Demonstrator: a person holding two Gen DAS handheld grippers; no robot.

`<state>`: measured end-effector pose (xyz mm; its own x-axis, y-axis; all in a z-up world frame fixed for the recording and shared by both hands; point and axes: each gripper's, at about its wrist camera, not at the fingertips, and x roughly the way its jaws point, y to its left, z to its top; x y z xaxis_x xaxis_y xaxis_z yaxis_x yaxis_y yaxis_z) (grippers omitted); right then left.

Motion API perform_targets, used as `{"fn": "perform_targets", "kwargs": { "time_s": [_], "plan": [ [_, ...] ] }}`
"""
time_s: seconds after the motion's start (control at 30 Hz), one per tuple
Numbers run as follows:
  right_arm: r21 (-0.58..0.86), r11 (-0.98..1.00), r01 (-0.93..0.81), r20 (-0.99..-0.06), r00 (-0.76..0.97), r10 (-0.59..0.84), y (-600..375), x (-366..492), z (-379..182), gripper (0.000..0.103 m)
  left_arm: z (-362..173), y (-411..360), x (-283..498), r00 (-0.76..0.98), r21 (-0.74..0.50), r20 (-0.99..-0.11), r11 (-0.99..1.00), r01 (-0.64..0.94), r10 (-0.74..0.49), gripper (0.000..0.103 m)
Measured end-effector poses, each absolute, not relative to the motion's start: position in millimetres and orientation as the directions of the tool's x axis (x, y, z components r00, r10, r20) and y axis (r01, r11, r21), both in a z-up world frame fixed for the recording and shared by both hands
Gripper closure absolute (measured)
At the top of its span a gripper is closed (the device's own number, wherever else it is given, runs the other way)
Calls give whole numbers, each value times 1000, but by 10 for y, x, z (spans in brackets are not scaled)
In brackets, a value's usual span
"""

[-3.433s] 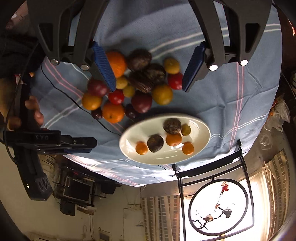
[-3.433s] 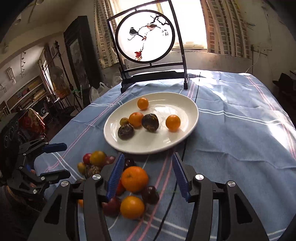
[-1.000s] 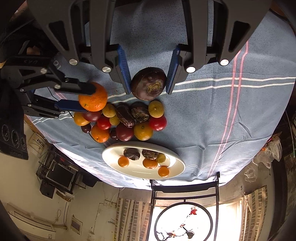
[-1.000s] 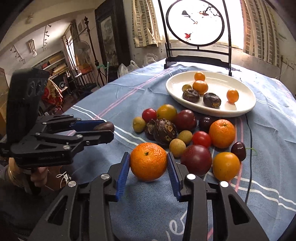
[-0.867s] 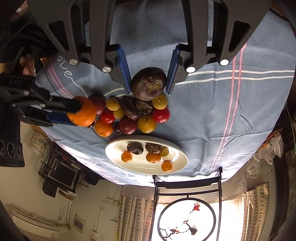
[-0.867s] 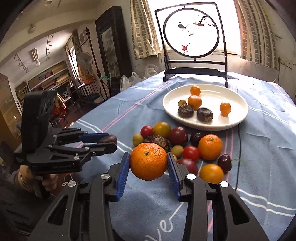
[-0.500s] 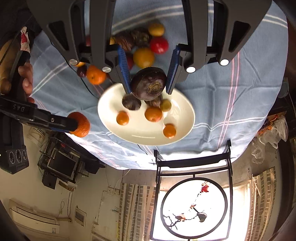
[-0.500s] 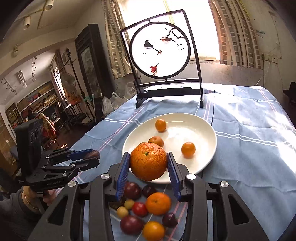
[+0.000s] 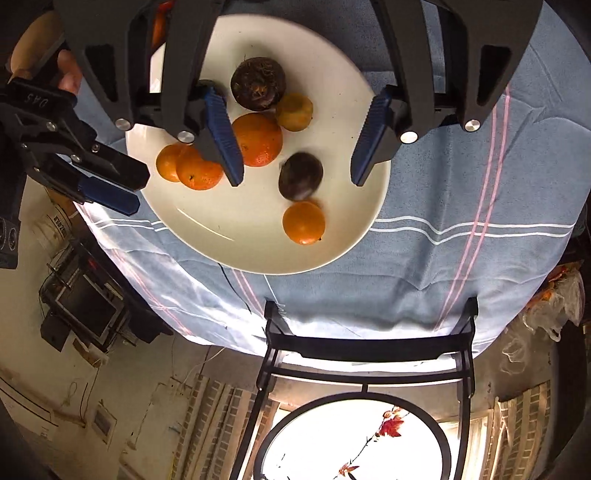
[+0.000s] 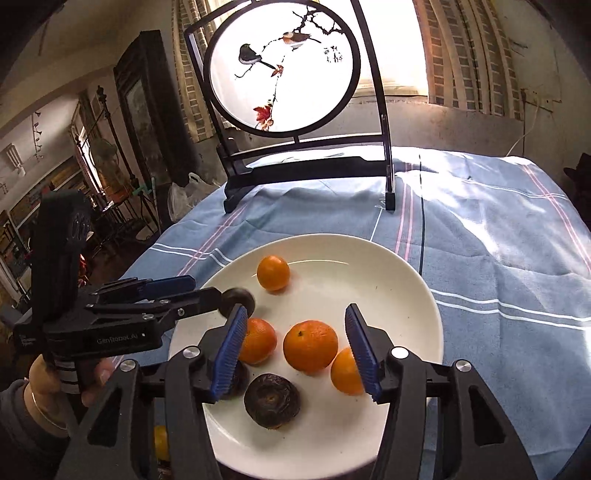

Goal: Organize fruits
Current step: 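Carry the plum with the left tool while the right tool carries an orange to the plate, then grasp a yellow lemon with the left tool while the right tool grasps an orange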

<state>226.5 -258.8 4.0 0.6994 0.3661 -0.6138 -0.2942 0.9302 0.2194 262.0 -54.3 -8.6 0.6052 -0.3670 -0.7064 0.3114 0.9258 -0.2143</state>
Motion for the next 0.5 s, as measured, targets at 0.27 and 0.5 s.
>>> {"fn": "perform_targets", "kwargs": {
  "time_s": [0.27,0.5],
  "plan": [
    [228,925,-304,-583,718,379,-2837,1278,17,44,72,-422,1505,642,-86,-670,898,431,-372,30],
    [223,935,-277,-590,725,355,-2990,603,-326,44,-354,-320,715,617,39,-726,876,481,-306,30]
  ]
}}
